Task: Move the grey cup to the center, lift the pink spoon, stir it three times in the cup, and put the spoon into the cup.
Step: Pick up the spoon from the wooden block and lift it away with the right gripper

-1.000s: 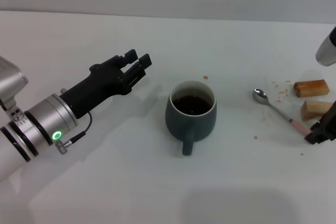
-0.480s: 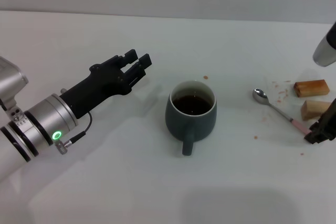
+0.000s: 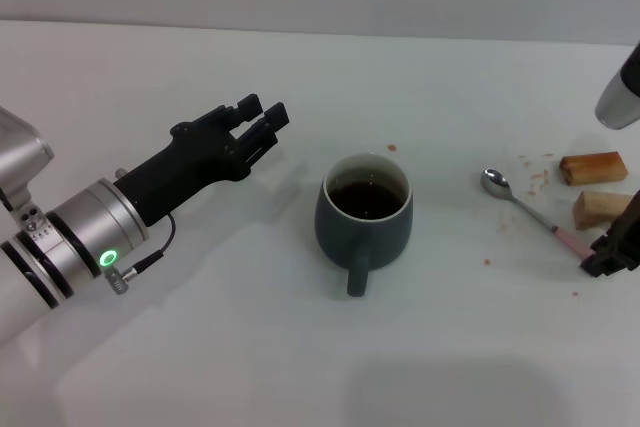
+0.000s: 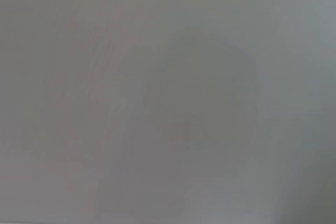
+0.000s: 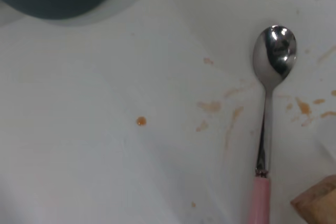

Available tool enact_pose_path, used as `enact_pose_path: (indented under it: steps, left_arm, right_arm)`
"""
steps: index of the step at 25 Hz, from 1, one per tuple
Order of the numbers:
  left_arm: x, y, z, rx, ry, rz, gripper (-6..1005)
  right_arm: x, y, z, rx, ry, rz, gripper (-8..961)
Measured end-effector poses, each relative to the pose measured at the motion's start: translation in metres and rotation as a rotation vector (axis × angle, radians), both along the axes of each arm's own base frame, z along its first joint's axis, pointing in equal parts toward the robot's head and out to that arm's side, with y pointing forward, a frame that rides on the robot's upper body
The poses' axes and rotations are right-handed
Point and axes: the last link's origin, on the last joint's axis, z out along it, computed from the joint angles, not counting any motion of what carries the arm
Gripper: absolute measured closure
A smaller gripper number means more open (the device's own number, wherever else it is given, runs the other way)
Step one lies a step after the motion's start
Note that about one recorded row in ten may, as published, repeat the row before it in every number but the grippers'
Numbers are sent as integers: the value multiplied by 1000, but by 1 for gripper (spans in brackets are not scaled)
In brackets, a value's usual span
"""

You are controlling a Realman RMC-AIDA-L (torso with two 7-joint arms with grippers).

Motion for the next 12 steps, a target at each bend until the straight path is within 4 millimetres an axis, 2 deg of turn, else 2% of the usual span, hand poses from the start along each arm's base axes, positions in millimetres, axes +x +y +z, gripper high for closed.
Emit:
enact_pose_path:
  steps: [12]
  left_arm:
    - [0,0,0,0,0,0,571]
  right_arm:
    - [0,-1,-1,-16,-41,1,768]
